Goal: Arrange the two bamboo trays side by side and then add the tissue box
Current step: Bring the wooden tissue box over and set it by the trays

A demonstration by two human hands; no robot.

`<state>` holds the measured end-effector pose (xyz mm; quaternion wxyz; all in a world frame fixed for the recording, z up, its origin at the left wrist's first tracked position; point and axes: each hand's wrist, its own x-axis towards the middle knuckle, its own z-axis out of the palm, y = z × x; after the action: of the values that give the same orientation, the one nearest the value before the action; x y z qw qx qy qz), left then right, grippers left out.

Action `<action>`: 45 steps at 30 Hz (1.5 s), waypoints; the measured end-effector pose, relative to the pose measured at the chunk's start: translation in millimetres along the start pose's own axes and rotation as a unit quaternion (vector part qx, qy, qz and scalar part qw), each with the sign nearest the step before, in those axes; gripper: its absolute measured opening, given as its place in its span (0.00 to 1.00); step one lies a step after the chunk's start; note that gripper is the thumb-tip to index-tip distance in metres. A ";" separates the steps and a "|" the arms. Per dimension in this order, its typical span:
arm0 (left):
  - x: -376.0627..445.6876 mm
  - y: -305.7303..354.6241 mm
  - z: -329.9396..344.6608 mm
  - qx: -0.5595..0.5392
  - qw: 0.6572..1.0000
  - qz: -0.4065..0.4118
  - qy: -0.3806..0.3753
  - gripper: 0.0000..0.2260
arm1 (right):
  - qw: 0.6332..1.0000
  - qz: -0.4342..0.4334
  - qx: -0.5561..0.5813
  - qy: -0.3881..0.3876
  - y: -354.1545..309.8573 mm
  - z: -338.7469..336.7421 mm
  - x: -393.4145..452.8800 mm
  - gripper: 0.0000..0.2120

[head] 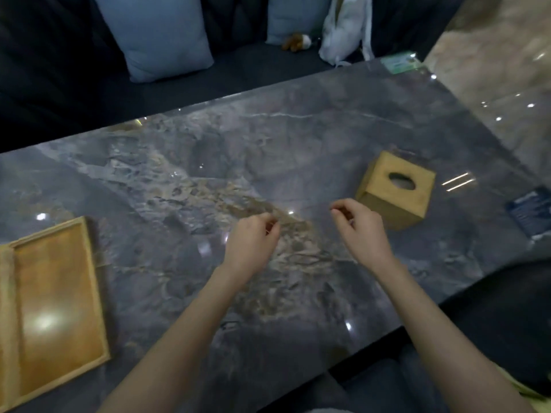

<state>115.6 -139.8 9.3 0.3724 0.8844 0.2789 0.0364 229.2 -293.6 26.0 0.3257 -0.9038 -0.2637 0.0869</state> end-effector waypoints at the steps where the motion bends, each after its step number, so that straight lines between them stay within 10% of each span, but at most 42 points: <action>1: 9.2 12.8 10.5 -0.003 1.000 0.007 -0.003 0.11 | 1.000 0.005 0.004 0.011 12.6 -9.5 6.3 0.08; 13: 82.8 111.1 116.5 -0.133 0.983 -0.051 -0.120 0.20 | 0.989 0.118 -0.030 0.088 139.3 -79.0 82.7 0.17; 22: 95.4 113.4 147.0 -0.233 0.955 -0.143 -0.113 0.13 | 0.938 0.269 0.219 -0.018 168.7 -76.4 98.1 0.26; 45: 43.4 87.5 60.1 -0.424 0.887 -0.139 0.118 0.10 | 0.969 0.108 0.223 0.017 62.7 -60.2 76.7 0.16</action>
<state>209.3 -205.2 19.2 0.6774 0.5839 0.3986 0.2034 340.2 -326.1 33.9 0.5127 -0.8326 -0.1327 0.1625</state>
